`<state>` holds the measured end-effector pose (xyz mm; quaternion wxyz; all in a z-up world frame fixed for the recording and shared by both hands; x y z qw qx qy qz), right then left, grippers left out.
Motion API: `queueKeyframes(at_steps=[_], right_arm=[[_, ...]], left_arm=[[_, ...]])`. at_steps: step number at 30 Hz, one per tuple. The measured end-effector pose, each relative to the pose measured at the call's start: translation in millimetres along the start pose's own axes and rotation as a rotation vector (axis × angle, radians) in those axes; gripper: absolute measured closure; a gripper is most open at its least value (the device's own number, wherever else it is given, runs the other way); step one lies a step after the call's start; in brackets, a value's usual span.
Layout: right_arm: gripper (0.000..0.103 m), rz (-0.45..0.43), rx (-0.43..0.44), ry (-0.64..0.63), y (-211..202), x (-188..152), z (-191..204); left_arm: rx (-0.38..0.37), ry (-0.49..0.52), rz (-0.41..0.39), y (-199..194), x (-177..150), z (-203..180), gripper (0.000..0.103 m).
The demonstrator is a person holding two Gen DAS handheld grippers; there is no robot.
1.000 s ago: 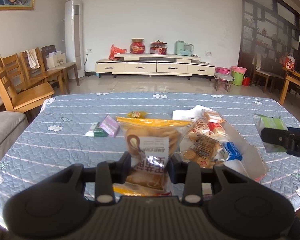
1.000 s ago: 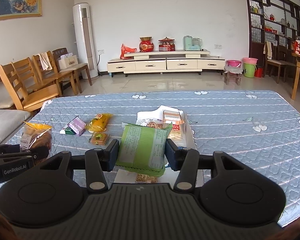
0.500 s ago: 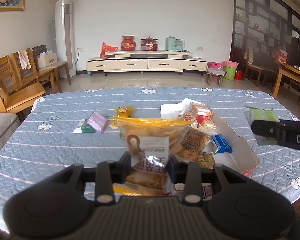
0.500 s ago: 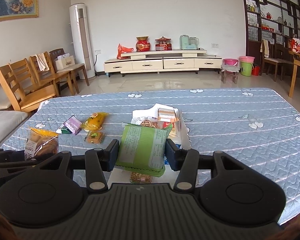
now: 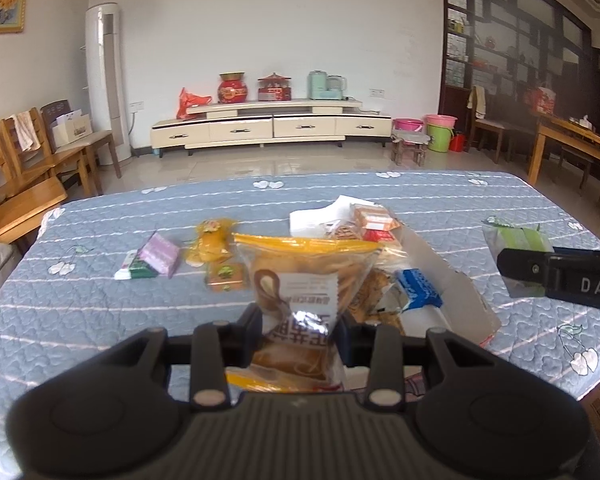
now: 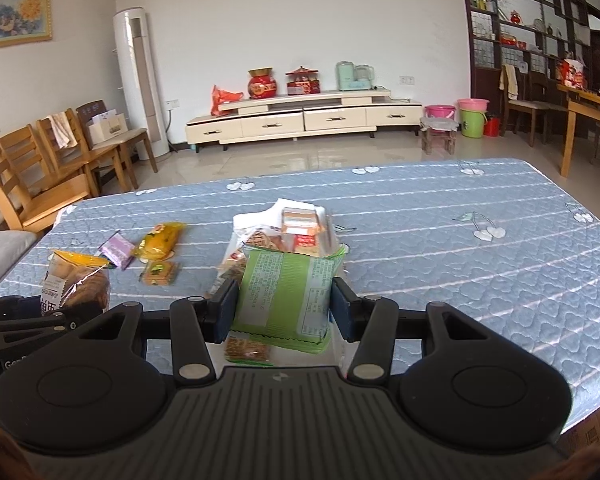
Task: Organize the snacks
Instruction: 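Carry the yellow-top bag and green packet over the white box lid, then open the right tool to drop the green packet while the left tool holds the yellow-top bag above the lid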
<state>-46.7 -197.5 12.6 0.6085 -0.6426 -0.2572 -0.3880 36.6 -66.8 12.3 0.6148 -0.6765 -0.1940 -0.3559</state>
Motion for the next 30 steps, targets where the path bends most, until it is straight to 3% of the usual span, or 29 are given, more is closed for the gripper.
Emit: queueKeyframes(at_steps=[14, 30], right_arm=[[0.041, 0.031, -0.007, 0.032, 18.3, -2.4, -1.4], [0.041, 0.094, 0.015, 0.013, 45.4, 3.0, 4.0]], left_arm=[[-0.05, 0.051, 0.028, 29.5, 10.5, -31.9, 0.066], [-0.053, 0.051, 0.064, 51.8, 13.2, -37.3, 0.066]])
Point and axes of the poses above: each gripper's, at about its wrist camera, not at the fingertips, and y roughly the way its jaws point, z to its left, x to its top, the point moved 4 cm from there along y, roughly the way its jaws point, and after that the axes turned 12 degrees about z, right-handed, at the moved point
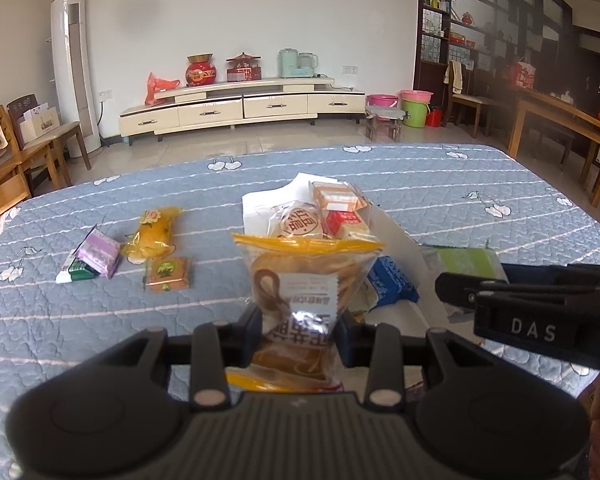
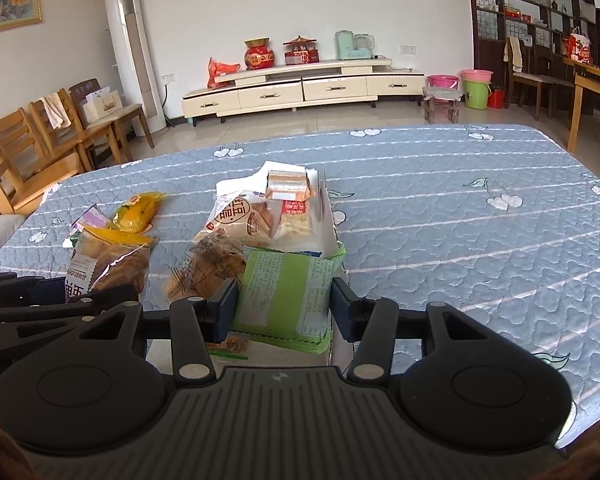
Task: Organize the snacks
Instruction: 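Open the right tool to drop the green packet while the left tool holds the yellow-top bag above the lid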
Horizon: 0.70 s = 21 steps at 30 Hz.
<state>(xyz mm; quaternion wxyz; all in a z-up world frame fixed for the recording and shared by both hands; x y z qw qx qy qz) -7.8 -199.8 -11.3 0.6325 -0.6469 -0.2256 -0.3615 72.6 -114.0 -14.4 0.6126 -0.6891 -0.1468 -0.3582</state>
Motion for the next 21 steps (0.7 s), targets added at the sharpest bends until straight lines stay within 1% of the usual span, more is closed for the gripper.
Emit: queueKeyframes(at_steps=[5, 6, 7, 11, 14, 18, 21], right_arm=[[0.041, 0.015, 0.009, -0.006, 1.7, -0.2, 0.0], [0.039, 0.017, 0.011, -0.008, 1.6, 0.0, 0.1], [0.033, 0.018, 0.015, -0.007, 0.8, -0.5, -0.3], [0.032, -0.006, 0.009, 0.012, -6.8, -1.6, -6.0], [0.031, -0.045, -0.013, 0.051, -16.6, 0.8, -16.5], [0.029, -0.101, -0.061, 0.093, -32.0, 4.4, -31.0], [0.029, -0.131, -0.088, 0.11, -41.7, 6.1, -40.0]], left_arm=[[0.002, -0.003, 0.007, 5.3, 2.8, 0.6, 0.066], [0.003, -0.003, 0.009, 6.7, 3.4, 0.8, 0.066], [0.006, -0.004, 0.012, 8.4, 3.9, 1.2, 0.066], [0.005, -0.002, 0.02, 14.0, 6.8, 0.1, 0.066], [-0.003, 0.009, 0.022, 18.0, 10.6, -4.9, 0.066], [-0.04, 0.037, 0.021, 22.7, 18.7, -20.4, 0.066], [-0.104, 0.082, 0.03, 26.2, 23.5, -37.6, 0.066]])
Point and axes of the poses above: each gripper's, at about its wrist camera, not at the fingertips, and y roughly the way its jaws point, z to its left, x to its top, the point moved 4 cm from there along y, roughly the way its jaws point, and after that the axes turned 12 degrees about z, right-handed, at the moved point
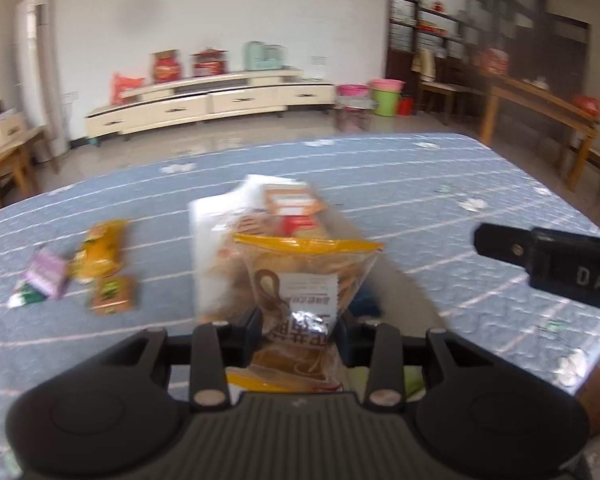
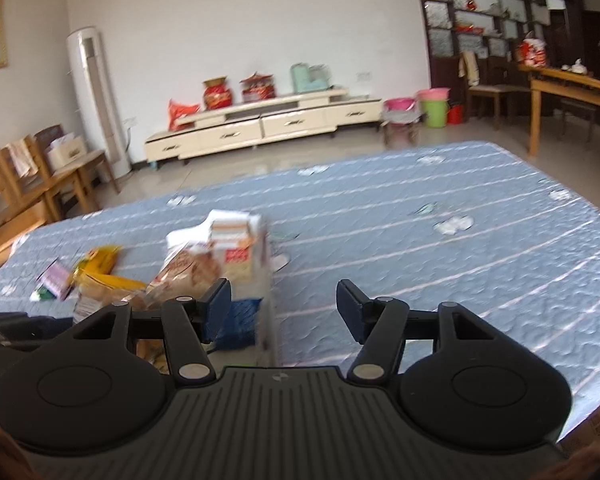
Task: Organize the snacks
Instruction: 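Open the right tool to drop the green packet while the left tool holds the yellow-top bag above the lid, then open the left tool to drop the yellow-top bag into the lid, then move both open tools toward the remaining loose snacks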
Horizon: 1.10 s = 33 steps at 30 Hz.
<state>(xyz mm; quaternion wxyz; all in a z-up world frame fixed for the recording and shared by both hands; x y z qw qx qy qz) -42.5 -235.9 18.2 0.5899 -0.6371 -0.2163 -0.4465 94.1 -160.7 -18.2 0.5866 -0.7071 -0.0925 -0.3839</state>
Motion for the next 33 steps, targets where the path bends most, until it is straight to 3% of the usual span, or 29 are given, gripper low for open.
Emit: queueKeyframes(at_steps=[2, 3, 4, 5, 21, 33], right_arm=[[0.029, -0.01, -0.006, 0.005, -3.4, 1.1, -3.2], [0.028, -0.015, -0.008, 0.005, -5.2, 1.8, -3.8], [0.027, -0.019, -0.011, 0.004, -6.1, 1.0, -3.9], [0.027, -0.022, -0.014, 0.0, -6.7, 1.0, -3.4], [0.016, 0.011, 0.092, -0.119, -1.4, -5.1, 41.8], [0.015, 0.055, 0.179, -0.206, 10.6, -12.1, 95.3]], left_arm=[[-0.063, 0.028, 0.009, 3.3, 1.6, -9.9, 0.055], [-0.07, 0.033, 0.004, 3.5, 1.8, -12.7, 0.044], [-0.05, 0.033, -0.009, 2.1, 1.7, -13.7, 0.024], [-0.03, 0.034, -0.032, -1.2, 1.0, -13.3, 0.02], [0.198, -0.175, -0.057, -59.6, -24.2, 74.9, 0.016], [0.28, -0.298, -0.075, -88.1, -48.9, 137.7, 0.016]])
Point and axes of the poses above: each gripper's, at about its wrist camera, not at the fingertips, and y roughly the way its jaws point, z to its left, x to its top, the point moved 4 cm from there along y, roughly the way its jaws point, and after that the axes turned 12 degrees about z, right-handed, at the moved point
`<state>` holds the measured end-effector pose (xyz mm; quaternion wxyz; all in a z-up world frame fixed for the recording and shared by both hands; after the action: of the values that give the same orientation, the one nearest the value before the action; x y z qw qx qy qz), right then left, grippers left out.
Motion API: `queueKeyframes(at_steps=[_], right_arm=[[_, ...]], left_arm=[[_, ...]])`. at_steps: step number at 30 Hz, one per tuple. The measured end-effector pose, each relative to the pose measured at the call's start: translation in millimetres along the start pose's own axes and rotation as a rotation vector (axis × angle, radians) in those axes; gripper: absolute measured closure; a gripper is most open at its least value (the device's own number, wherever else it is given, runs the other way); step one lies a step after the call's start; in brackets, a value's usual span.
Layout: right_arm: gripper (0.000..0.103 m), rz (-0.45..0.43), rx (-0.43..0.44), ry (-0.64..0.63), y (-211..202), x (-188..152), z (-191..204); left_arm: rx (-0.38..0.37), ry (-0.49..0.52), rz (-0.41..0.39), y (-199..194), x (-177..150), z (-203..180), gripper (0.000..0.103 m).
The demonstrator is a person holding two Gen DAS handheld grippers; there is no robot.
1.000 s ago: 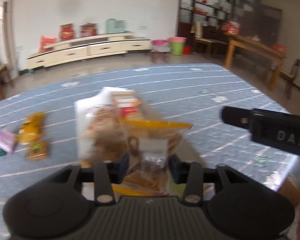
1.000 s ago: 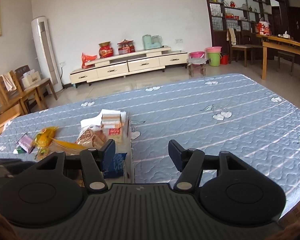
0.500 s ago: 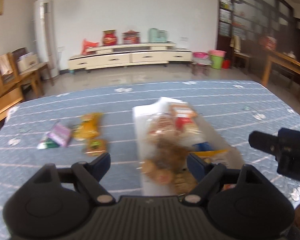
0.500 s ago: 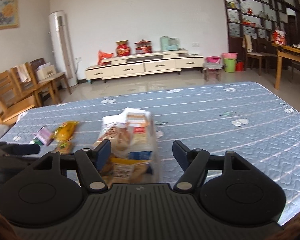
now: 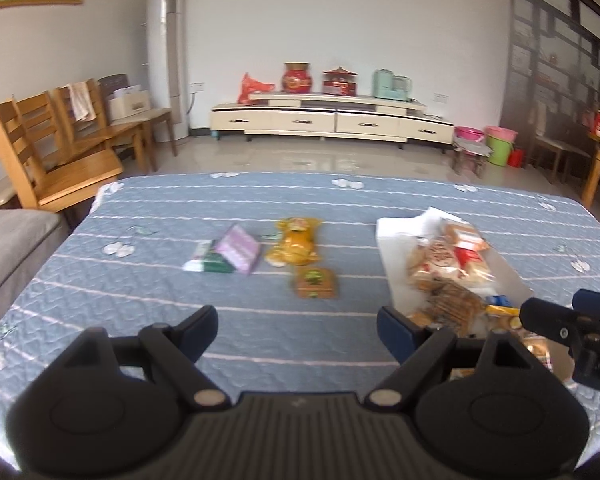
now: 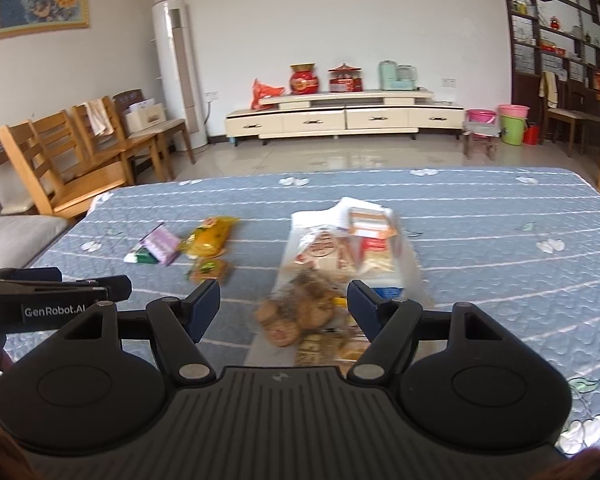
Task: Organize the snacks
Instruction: 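Move both open tools toward the remaining loose snacks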
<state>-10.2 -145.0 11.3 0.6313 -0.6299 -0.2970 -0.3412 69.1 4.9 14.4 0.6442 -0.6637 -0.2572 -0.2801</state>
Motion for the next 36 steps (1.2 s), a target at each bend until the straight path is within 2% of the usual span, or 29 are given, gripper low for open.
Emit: queueKeyframes(at_steps=[13, 21, 28, 36], right_arm=[[0.015, 0.028, 0.038, -0.074, 27.3, 9.8, 18.3], [0.013, 0.059, 0.044, -0.095, 53.8, 18.9, 19.0], [0.01, 0.079, 0.049, -0.105, 77.5, 23.5, 15.0], [0.006, 0.083, 0.044, -0.107, 95.8, 25.3, 11.1]], left_arm=[[0.029, -0.068, 0.004, 9.7, -0.1, 42.0, 0.016], [0.073, -0.105, 0.034, 36.2, 2.9, 70.4, 0.016], [0.175, -0.132, 0.066, 87.3, 25.9, 106.2, 0.014], [0.25, -0.11, 0.144, 176.2, 68.4, 133.4, 0.015]])
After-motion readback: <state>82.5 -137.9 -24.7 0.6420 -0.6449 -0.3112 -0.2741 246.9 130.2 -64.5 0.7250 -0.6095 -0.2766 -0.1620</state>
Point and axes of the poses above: each gripper's, at about its wrist camera, not at the fingertips, and y roughly the way its jaws point, z to its left, x to its top, the point moved 4 cm from there along y, roughly the way its jaws point, and after that the axes turned 12 degrees about z, right-handed, at the moved point
